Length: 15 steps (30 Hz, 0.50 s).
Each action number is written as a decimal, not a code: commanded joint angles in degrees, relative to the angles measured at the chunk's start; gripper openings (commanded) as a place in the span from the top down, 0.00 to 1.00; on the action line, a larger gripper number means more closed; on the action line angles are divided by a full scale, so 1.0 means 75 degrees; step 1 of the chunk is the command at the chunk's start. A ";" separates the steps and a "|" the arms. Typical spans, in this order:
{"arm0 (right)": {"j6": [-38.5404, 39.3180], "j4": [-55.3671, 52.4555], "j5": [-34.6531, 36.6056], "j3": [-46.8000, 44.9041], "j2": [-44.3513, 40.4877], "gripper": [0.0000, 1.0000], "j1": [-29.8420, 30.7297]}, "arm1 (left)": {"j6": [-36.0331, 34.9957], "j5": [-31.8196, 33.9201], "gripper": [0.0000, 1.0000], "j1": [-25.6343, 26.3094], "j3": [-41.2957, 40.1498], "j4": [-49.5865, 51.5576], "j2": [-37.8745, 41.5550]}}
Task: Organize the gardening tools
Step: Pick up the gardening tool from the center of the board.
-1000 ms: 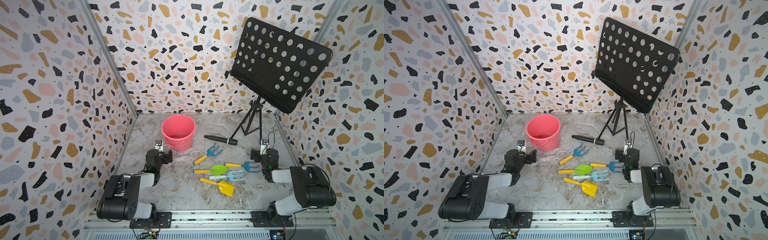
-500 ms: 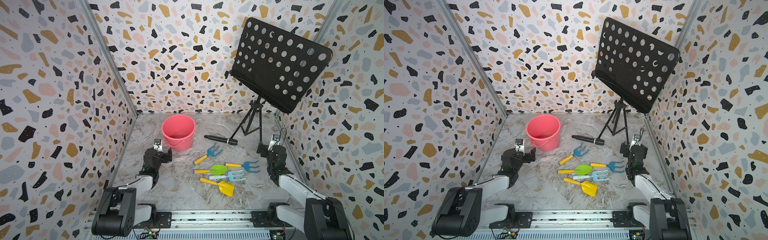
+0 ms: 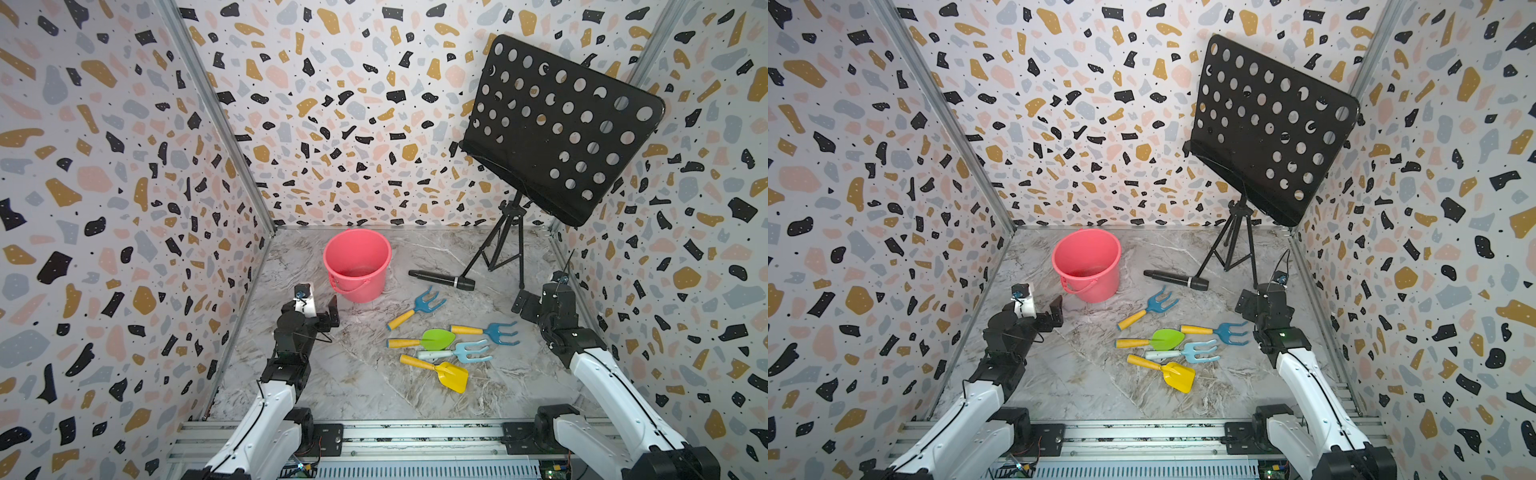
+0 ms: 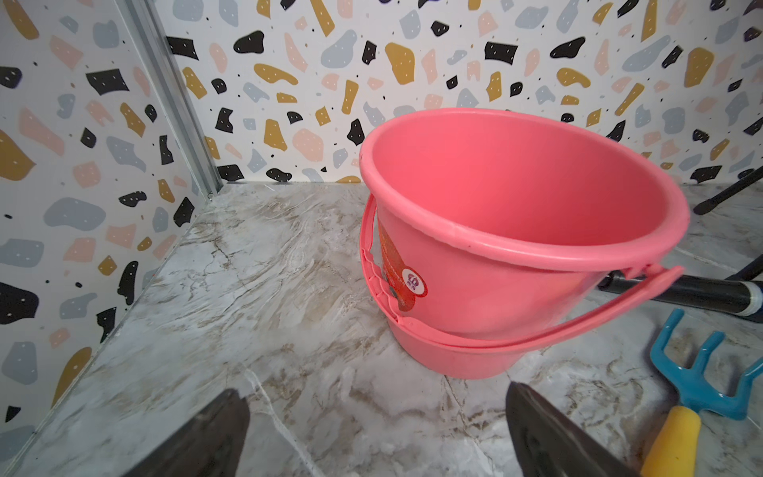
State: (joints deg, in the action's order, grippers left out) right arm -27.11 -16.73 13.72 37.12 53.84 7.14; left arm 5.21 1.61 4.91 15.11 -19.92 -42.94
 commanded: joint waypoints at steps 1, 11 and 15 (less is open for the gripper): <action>-0.0482 -0.1753 -0.0397 0.0358 0.0015 0.00 0.0094 | 0.0352 0.0522 0.01 0.0235 -0.0170 0.0589 0.0718; -0.0498 -0.2430 -0.0709 0.0262 0.0122 0.00 0.0355 | 0.1410 0.0379 0.00 0.1529 0.0344 0.2465 0.1468; -0.0370 -0.2451 -0.0743 0.0398 0.0220 0.00 0.0365 | 0.1665 0.0503 0.01 0.2451 0.0394 0.2959 0.1852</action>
State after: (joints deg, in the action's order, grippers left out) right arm -30.52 -32.88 8.34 38.00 55.24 9.56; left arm 14.98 4.47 19.97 15.55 -0.86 -30.72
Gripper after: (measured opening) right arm 0.998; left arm 0.994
